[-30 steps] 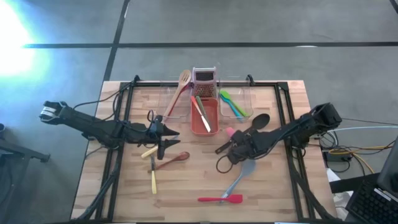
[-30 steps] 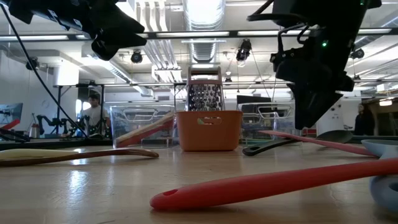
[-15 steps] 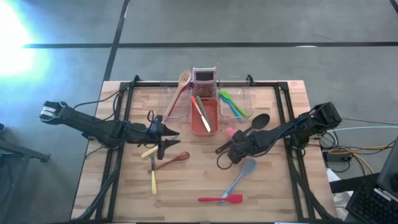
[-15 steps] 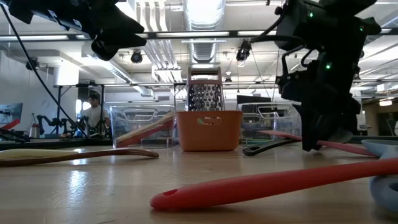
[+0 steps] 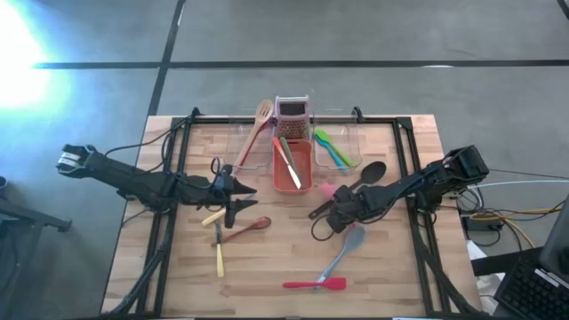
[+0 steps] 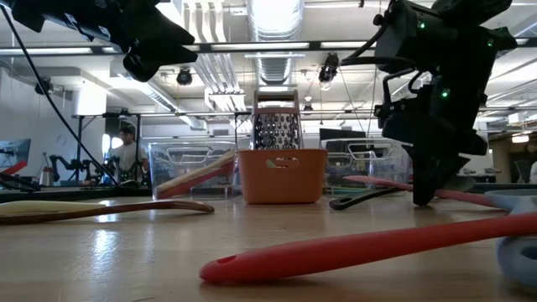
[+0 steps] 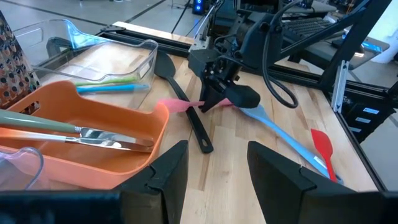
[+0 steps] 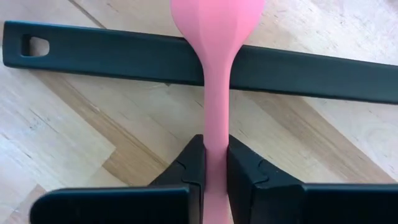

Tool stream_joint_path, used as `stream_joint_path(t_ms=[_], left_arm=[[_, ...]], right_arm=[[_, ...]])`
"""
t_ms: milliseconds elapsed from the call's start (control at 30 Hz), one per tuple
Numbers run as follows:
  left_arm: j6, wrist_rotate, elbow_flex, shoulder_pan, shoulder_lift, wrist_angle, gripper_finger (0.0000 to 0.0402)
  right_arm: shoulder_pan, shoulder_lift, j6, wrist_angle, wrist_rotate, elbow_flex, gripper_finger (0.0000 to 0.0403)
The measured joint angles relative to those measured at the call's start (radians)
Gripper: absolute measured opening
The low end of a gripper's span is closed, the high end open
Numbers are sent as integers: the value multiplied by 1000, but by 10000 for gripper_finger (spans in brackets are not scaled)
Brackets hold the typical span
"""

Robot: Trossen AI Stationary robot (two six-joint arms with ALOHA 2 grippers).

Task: Pick & Place Kitchen Items
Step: Put the pink spatula into the right transparent bin

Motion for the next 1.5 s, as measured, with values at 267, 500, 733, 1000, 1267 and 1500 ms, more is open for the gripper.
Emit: stream_joint_path(t_ms=[267, 500, 733, 1000, 1267, 1500], left_arm=[[0, 0, 0, 0, 0, -2, 168], [-2, 0, 0, 0, 0, -4, 168], [-5, 0, 0, 0, 0, -4, 168], [-7, 0, 0, 0, 0, -2, 168], [-6, 0, 0, 1, 0, -2, 168], [6, 0, 0, 1, 0, -17, 168]], right_arm=[[1, -16, -25, -22, -14, 27, 26], [5, -131, -62, -180, -1, 115, 26], [-27, -290, -147, -340, 125, 246, 26], [-269, -387, -353, -345, 145, 391, 25], [-631, -251, -591, -344, -179, 548, 25], [-787, -80, -662, -353, -316, 609, 25]])
